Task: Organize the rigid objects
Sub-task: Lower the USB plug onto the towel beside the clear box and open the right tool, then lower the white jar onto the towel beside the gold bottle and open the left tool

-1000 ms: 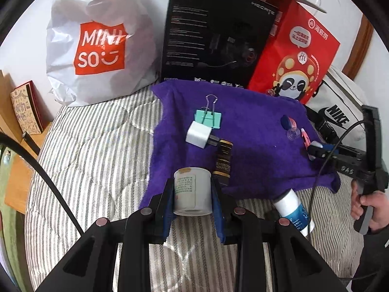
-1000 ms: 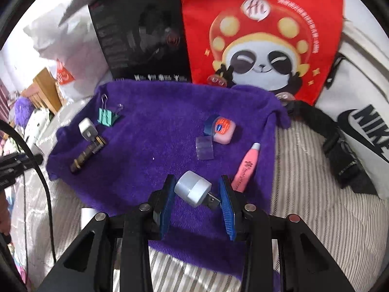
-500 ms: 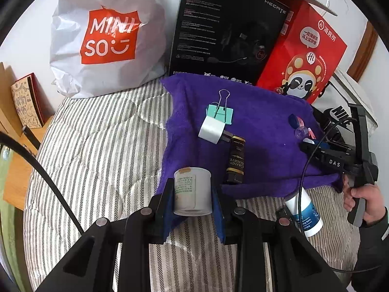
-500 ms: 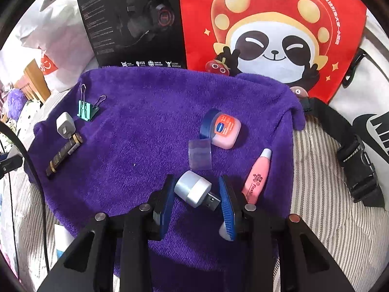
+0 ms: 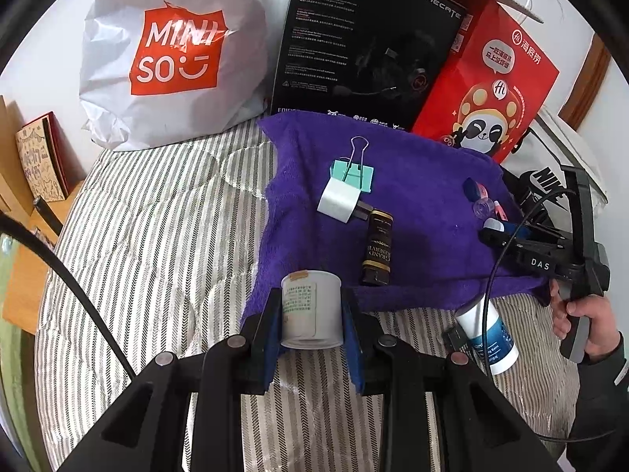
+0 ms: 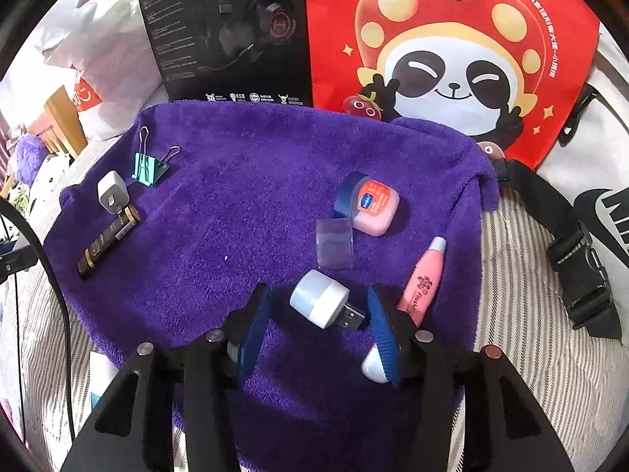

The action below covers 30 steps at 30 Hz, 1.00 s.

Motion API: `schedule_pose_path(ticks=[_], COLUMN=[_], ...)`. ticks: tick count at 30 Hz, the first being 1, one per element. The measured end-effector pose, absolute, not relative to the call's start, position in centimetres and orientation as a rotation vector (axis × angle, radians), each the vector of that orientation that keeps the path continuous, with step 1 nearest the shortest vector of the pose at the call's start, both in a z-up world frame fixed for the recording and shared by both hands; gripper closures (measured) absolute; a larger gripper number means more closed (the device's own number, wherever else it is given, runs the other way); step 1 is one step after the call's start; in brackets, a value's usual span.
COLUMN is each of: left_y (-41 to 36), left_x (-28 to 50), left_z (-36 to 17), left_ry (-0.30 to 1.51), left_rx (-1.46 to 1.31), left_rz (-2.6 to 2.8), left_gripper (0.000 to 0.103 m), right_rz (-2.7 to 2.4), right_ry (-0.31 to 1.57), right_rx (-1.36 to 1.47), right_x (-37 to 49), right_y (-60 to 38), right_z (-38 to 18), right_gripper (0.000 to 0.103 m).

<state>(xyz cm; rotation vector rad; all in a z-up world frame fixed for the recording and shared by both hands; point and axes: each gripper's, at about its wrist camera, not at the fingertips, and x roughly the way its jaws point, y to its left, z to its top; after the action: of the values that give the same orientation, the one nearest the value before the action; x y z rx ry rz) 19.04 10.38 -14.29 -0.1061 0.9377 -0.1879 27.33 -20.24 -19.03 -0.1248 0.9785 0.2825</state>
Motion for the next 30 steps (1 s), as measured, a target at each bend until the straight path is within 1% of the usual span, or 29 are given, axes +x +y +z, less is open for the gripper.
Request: schedule_pose_path(ticks=[7,15,24,30], left_y=[10.1,8.9,8.1,7.7], left_x=[19.5,20.8,22.4,23.5], left_z=[-13.9,-13.6,-14.2,-14.6], left_ry=[0.930,0.912,0.917,0.936], left_rx=[-0.119,-0.099,-0.103,-0.082], left_rz=[-0.205,-0.195,-0.201,-0.195], left_gripper=[0.076,0.076,0.076,0.076], right_rz=[0.268,0.266,0.305,0.292], right_ry=[0.981,0.933,0.943,0.943], right_rx=[-0.096,-0.071,0.064,0.079], right_x=[26.1,21.9,18.0,16.6], right_y=[-21.2,-22.2,-24.0,-24.6], right_z=[-17.3,-14.9,-14.2,-14.0], right_gripper=[0.053,0.052,0.052,0.051])
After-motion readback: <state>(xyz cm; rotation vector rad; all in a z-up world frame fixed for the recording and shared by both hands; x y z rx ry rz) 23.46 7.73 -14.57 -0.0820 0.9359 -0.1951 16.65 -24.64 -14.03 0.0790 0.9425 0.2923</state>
